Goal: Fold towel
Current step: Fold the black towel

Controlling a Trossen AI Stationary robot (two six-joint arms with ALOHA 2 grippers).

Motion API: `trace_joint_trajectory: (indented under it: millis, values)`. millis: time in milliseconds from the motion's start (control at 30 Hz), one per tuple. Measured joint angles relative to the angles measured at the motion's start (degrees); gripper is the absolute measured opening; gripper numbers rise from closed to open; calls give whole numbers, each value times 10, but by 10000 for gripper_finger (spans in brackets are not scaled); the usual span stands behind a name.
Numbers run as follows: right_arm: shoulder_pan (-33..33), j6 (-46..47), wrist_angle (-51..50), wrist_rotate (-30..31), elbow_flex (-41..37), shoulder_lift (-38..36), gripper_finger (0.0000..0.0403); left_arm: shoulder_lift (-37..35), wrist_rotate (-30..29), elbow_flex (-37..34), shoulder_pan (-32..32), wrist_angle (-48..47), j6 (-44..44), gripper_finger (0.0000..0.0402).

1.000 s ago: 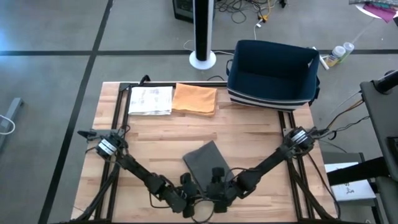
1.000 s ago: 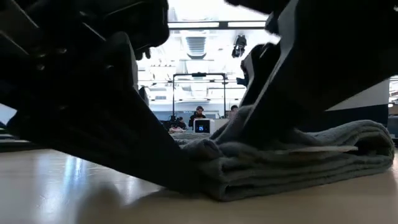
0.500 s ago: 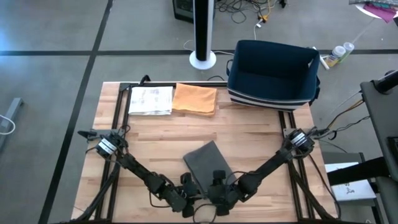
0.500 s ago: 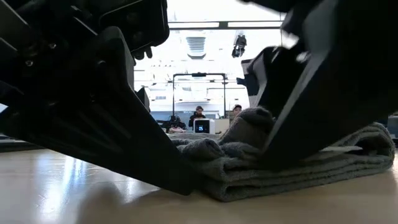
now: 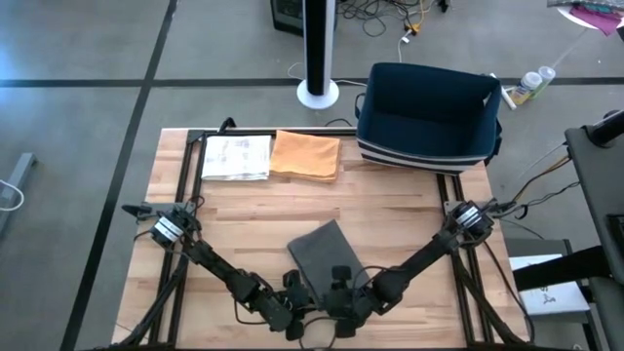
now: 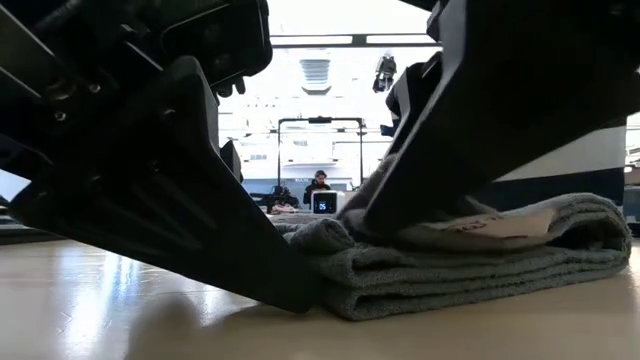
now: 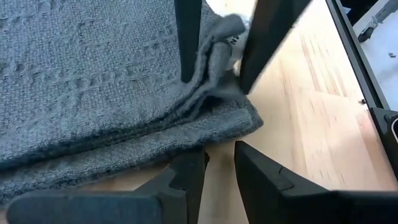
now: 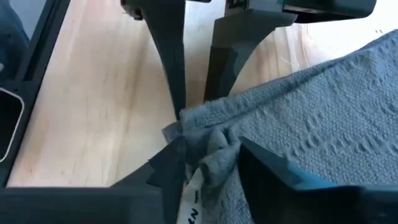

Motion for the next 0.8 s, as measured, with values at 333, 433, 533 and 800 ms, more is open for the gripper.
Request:
trace_joint_trajectory:
  millis: [333,433,533,800]
  values:
    - [-7,-6,-2,0,8,0,12,0,0,0,0,1,0,96]
    - [-7,-11,-2,0,23,0,17,0,0,0,0,1,0,98]
    - [-7,-22,-3,0,37,0,14,0,0,0,0,1,0,96]
    - [-6,-21,-7,0,44,3,11,0,0,0,0,1,0,88]
